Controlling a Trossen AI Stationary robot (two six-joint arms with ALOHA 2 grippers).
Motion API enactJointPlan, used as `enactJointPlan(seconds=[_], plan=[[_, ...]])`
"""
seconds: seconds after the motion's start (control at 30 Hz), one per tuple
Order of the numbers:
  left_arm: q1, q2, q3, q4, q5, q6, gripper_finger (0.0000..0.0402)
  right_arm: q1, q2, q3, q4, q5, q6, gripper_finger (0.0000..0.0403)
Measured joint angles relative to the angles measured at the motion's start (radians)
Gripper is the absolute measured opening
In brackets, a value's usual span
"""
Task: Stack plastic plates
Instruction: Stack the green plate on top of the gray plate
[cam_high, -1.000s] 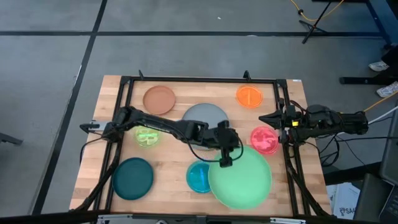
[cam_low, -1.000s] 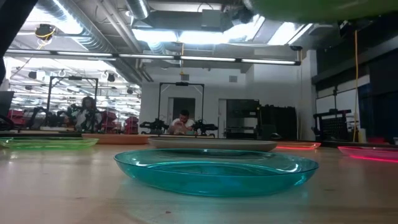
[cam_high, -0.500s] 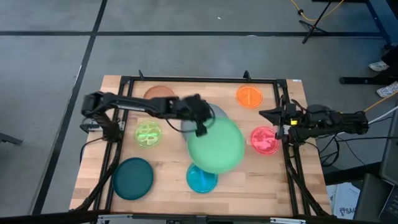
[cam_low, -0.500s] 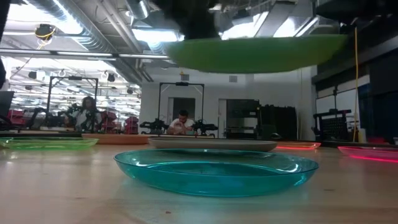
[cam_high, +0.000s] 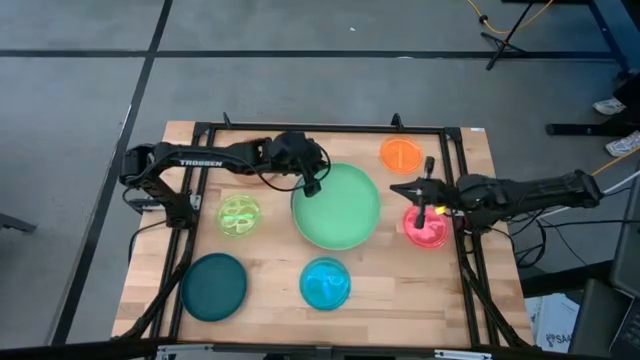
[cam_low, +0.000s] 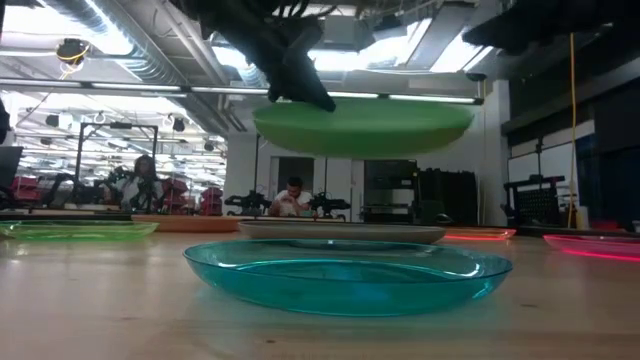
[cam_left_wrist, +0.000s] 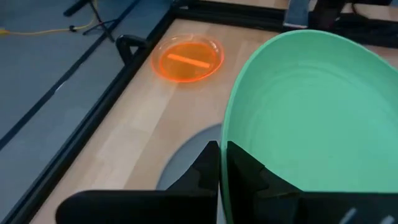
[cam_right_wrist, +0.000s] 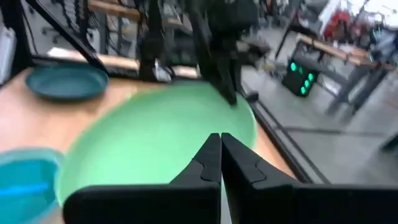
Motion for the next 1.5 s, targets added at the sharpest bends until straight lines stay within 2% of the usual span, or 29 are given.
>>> enactJointPlan(seconds=[0.1,0.2,0.43,0.63,0.73,0.93,1.17,1.3,1.5], plan=[[-0.003,-0.002,-0.032,0.059,0.005,-0.025,0.0005,0.0,0.018,0.0,0.09,-0.055,-0.03,0.0003],[-0.017,-0.002,-0.043,0.071,-0.016,-0.047,0.0005,0.001,0.017,0.0,0.092,-0.062,-0.032,0.0003],[-0.091,0.0,-0.046,0.075,-0.26,0.005,0.0005,0.0,0.027,0.0,0.101,-0.06,-0.032,0.0003],[-0.094,0.0,-0.067,0.074,-0.284,0.019,0.0005,0.0,0.105,0.0,0.2,-0.046,-0.03,0.0003],[-0.074,0.0,-0.146,0.162,-0.257,0.034,0.0005,0.0,0.163,0.0,0.32,-0.024,-0.025,0.0003],[0.0,0.0,-0.305,0.401,-0.103,-0.049,0.0005,0.0,0.228,0.0,0.451,-0.025,-0.023,0.0003],[0.047,0.001,-0.338,0.401,-0.142,-0.079,0.0005,0.0,0.263,0.0,0.44,-0.008,-0.022,0.0003],[0.056,0.001,-0.338,0.404,-0.129,-0.087,0.0005,0.0,0.291,0.0,0.451,0.078,0.028,0.0003],[0.052,0.001,-0.338,0.4,-0.115,-0.102,0.0005,0.0,0.341,0.0,0.448,0.087,0.028,0.0003]])
